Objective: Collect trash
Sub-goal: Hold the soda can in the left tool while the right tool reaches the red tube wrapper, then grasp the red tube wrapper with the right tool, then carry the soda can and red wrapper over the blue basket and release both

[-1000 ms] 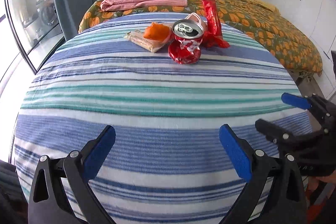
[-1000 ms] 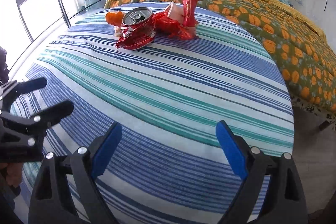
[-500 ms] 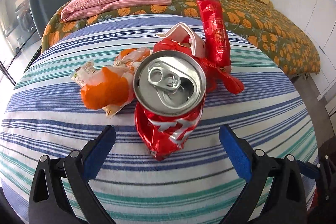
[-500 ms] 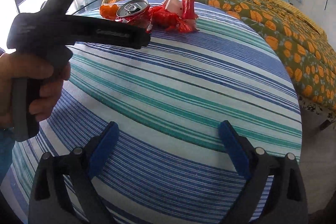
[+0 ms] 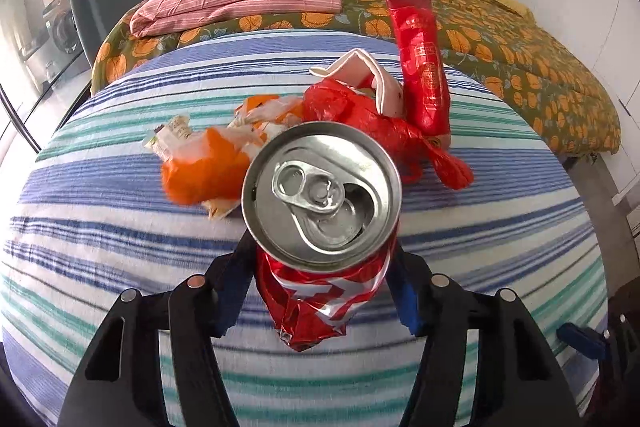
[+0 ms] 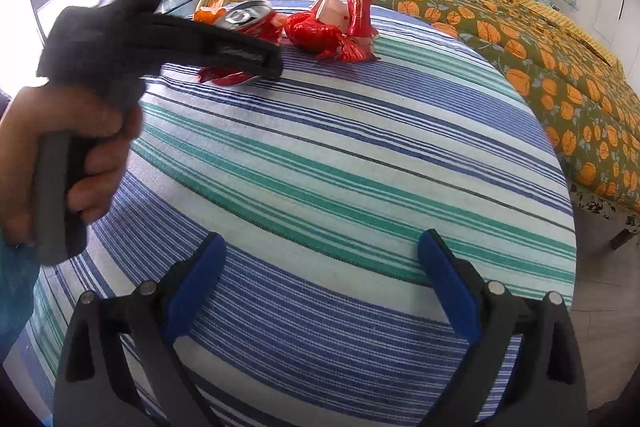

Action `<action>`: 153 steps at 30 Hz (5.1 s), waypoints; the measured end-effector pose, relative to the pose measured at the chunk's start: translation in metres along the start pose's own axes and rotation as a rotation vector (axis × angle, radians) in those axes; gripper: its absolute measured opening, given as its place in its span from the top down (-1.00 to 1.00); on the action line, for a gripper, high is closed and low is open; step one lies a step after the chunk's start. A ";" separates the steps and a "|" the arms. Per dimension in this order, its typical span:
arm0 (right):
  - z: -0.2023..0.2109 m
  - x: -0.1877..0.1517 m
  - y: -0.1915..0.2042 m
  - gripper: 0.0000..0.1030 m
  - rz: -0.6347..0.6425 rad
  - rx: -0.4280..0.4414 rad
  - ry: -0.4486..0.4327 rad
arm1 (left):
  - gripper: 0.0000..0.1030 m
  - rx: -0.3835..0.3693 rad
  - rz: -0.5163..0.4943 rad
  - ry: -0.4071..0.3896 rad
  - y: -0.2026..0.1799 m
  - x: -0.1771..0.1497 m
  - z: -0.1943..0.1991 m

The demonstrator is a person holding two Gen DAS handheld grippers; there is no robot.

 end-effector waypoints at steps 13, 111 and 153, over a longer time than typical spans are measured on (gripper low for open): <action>-0.030 0.057 0.008 -0.81 -0.015 0.016 0.028 | -0.18 0.109 0.082 0.000 0.072 -0.094 0.076; -0.018 0.071 0.008 0.55 0.027 0.280 0.372 | -0.89 0.150 0.138 -0.012 0.089 -0.090 0.059; 0.063 0.013 -0.038 0.79 -0.200 0.307 0.084 | -0.16 -0.098 0.018 -0.062 0.013 -0.111 0.113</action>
Point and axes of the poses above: each gripper's, at about its wrist camera, not at the fingertips, and z roughly against the way its jaws point, y to its left, x to its top, the point moved 2 cm from there along -z, roughly the way its jaws point, and after that the axes turned 5 degrees about -x, right-handed, at the moved point
